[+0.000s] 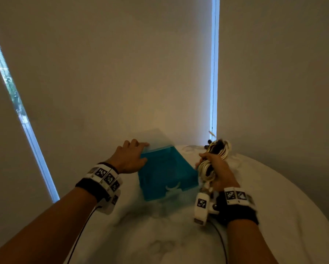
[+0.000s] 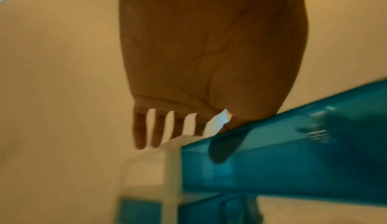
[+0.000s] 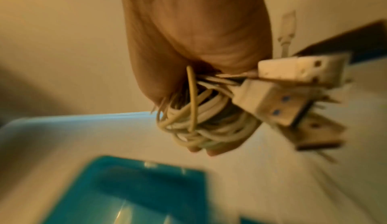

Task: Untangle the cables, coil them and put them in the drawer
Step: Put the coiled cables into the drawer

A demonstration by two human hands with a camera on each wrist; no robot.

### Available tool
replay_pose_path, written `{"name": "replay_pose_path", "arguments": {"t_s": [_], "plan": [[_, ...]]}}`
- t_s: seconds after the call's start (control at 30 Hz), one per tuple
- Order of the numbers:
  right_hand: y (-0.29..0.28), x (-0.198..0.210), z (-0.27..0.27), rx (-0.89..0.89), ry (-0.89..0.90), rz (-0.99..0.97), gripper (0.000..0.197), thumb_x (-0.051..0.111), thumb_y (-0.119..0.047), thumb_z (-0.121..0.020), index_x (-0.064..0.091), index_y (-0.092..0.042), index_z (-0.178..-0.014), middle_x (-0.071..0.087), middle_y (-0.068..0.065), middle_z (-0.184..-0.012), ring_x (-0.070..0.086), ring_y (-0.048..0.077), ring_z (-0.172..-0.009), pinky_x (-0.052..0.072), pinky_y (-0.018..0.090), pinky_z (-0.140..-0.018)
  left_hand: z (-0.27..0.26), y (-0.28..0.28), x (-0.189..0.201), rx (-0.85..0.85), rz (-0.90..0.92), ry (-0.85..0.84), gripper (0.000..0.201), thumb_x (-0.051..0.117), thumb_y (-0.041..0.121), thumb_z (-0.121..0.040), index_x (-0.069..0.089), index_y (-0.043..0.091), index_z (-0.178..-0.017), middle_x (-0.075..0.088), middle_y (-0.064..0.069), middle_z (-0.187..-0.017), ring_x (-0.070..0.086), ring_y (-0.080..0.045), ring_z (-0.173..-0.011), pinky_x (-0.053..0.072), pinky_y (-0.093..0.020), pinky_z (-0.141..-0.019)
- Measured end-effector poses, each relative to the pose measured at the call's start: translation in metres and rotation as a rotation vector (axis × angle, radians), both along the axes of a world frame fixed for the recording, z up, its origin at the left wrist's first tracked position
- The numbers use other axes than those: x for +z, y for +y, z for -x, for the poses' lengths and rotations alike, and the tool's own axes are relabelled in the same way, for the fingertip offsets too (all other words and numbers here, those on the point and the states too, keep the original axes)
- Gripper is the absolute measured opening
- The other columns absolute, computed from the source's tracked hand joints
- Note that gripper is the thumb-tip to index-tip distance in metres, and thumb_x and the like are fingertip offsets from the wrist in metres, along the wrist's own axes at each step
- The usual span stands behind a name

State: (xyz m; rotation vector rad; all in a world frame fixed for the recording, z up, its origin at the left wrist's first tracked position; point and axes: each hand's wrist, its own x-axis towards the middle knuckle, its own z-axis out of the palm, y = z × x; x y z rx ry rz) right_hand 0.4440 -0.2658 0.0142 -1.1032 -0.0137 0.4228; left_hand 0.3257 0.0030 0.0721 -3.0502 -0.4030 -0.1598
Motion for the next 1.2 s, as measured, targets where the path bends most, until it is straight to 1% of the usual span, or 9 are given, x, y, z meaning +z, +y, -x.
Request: {"name": "replay_pose_path", "arguments": {"t_s": [0.1, 0.27, 0.37, 0.43, 0.57, 0.67, 0.77, 0.87, 1.2], "plan": [[-0.037, 0.065, 0.022, -0.024, -0.289, 0.255, 0.015, 0.080, -0.013, -0.088, 0.071, -0.001, -0.089, 0.071, 0.014, -0.076, 0.074, 0.026, -0.065, 0.063, 0.040, -0.070, 0.030, -0.029, 0.003, 0.015, -0.140, 0.046, 0.074, 0.034, 0.061, -0.100, 0.024, 0.025, -0.164, 0.035, -0.012, -0.157, 0.033, -0.035, -0.143, 0.031, -0.051, -0.118], [-0.029, 0.161, 0.075, 0.235, -0.603, 0.456, 0.022, 0.079, -0.016, -0.093, 0.070, 0.001, -0.103, 0.075, 0.013, -0.078, 0.076, 0.024, -0.068, 0.064, 0.034, -0.065, 0.021, -0.032, 0.031, 0.037, 0.082, -0.109, 0.068, 0.017, 0.065, -0.108, 0.053, 0.022, -0.147, 0.046, -0.017, -0.155, 0.036, -0.037, -0.143, 0.031, -0.054, -0.117], [0.016, 0.154, 0.088, 0.446, -0.512, 0.490, 0.023, 0.076, -0.016, -0.094, 0.067, 0.001, -0.108, 0.075, 0.015, -0.082, 0.075, 0.027, -0.076, 0.065, 0.043, -0.085, 0.000, -0.021, 0.023, -0.024, 0.433, -0.149, 0.069, 0.009, 0.063, -0.110, 0.062, 0.032, -0.141, 0.044, -0.014, -0.163, 0.038, -0.035, -0.148, 0.026, -0.052, -0.124], [0.038, 0.125, 0.085, 0.524, -0.403, 0.633, 0.030, 0.075, -0.015, -0.093, 0.062, 0.002, -0.115, 0.073, 0.019, -0.085, 0.075, 0.030, -0.077, 0.062, 0.048, -0.096, -0.001, -0.018, 0.012, -0.013, 0.636, -0.212, 0.096, -0.006, 0.088, -0.091, 0.067, 0.043, -0.135, 0.046, -0.009, -0.164, 0.046, -0.033, -0.146, 0.027, -0.054, -0.126], [0.050, 0.095, 0.078, 0.657, -0.286, 0.883, 0.028, 0.071, -0.022, -0.098, 0.061, 0.001, -0.112, 0.073, 0.018, -0.083, 0.076, 0.029, -0.070, 0.067, 0.039, -0.072, -0.007, -0.013, 0.007, -0.028, 0.908, -0.193, 0.123, -0.013, 0.110, -0.056, 0.069, 0.046, -0.122, 0.049, -0.006, -0.163, 0.046, -0.032, -0.148, 0.023, -0.059, -0.128], [0.055, 0.100, 0.081, 0.707, -0.331, 1.016, 0.023, 0.070, -0.026, -0.098, 0.068, -0.004, -0.103, 0.074, 0.018, -0.095, 0.074, 0.028, -0.083, 0.059, 0.043, -0.097, -0.010, -0.005, 0.009, -0.033, 1.042, -0.142, 0.132, -0.003, 0.114, -0.053, 0.069, 0.038, -0.134, 0.039, -0.006, -0.170, 0.034, -0.030, -0.157, 0.013, -0.061, -0.130], [0.058, 0.107, 0.094, 0.723, -0.471, 1.233, 0.027, 0.069, -0.029, -0.098, 0.066, -0.008, -0.115, 0.067, 0.017, -0.112, 0.066, 0.029, -0.102, 0.056, 0.037, -0.099, -0.003, -0.015, 0.016, -0.009, 0.908, -0.134, 0.141, 0.005, 0.115, -0.057, 0.050, 0.027, -0.158, 0.034, -0.007, -0.171, 0.036, -0.032, -0.155, 0.016, -0.061, -0.129], [0.058, 0.108, 0.098, 0.751, -0.542, 1.354, 0.017, 0.062, -0.021, -0.102, 0.064, -0.006, -0.109, 0.065, 0.010, -0.091, 0.063, 0.019, -0.081, 0.053, 0.024, -0.071, -0.004, -0.021, 0.013, -0.059, 0.703, -0.131, 0.137, 0.010, 0.114, -0.060, 0.049, 0.028, -0.158, 0.039, -0.010, -0.169, 0.043, -0.034, -0.151, 0.024, -0.060, -0.127], [0.065, 0.108, 0.093, 0.872, -0.572, 1.570, 0.017, 0.056, -0.016, -0.103, 0.058, -0.013, -0.087, 0.065, 0.005, -0.074, 0.061, 0.016, -0.071, 0.051, 0.020, -0.060, -0.005, -0.018, 0.001, -0.088, 0.333, -0.078, 0.101, 0.023, 0.098, -0.079, 0.038, 0.038, -0.159, 0.028, -0.008, -0.172, 0.029, -0.034, -0.156, 0.024, -0.059, -0.126]]}}
